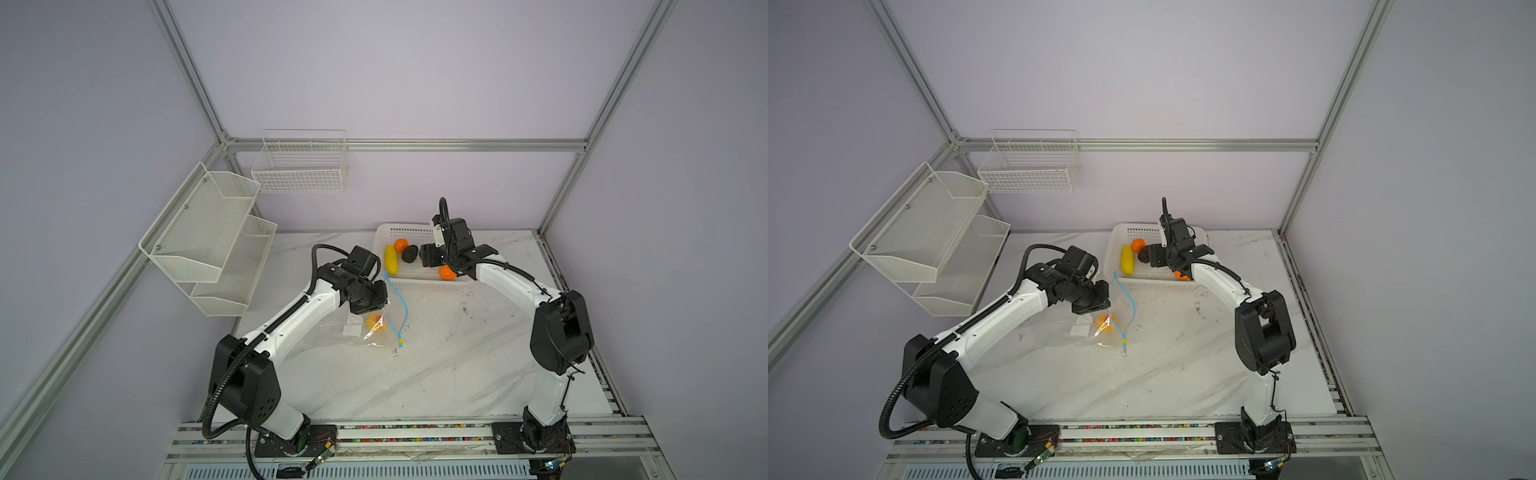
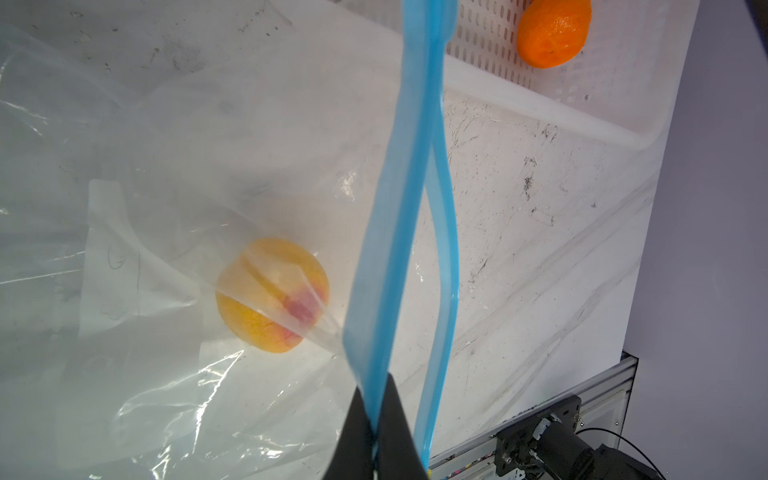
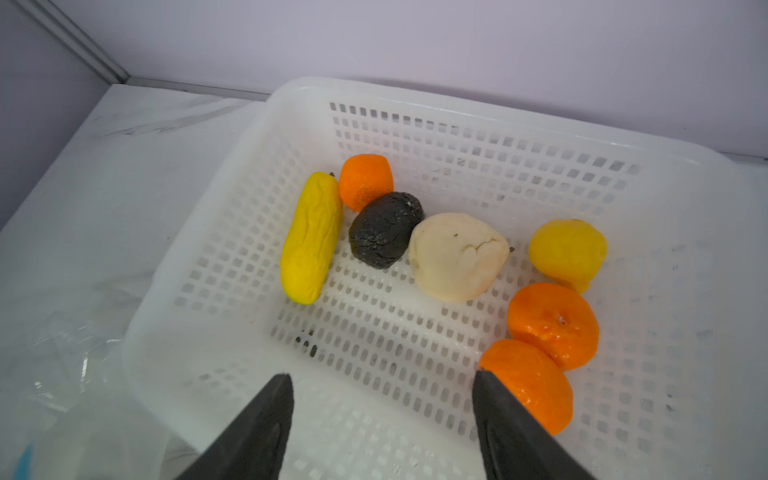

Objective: Place the food in the zip-top bag and seal the zipper
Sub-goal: 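Move the right gripper back over the basket while the left holds the bag, then lower the right gripper onto the pale pear and grasp it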

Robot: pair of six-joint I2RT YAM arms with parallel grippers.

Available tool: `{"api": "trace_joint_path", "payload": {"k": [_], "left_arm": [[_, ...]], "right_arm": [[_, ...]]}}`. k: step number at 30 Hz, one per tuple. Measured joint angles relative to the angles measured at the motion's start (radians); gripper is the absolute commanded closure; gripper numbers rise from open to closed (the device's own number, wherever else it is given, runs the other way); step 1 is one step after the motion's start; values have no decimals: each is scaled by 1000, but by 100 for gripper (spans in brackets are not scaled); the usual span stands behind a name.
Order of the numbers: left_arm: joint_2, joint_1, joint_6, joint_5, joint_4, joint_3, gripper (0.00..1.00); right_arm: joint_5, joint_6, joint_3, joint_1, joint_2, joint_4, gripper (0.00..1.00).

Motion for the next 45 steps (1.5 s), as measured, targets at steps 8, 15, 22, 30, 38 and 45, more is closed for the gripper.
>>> {"api": "trace_joint_path", "payload": {"k": [8,15,22,30,38,45], "left_arm": [[34,0,6,21,-1,1,100],[37,0,7,39,-2,1,100],[40,0,7,50,-7,1,100],[53,0,7,51,-14,1,100],[78,0,7,51,-22,1,100],[80,6,8,52,-22,1,100]], "right_arm": [[-1,-110,155,-32,200,-5,27],[-20,-286,243,-37,301,3,24],[-16,-372,288,-53,342,13,23],[-46,-394,336,-87,396,25,18],[-57,-393,385,-95,477,30,10],[-62,-393,414,-96,504,29,11]]}}
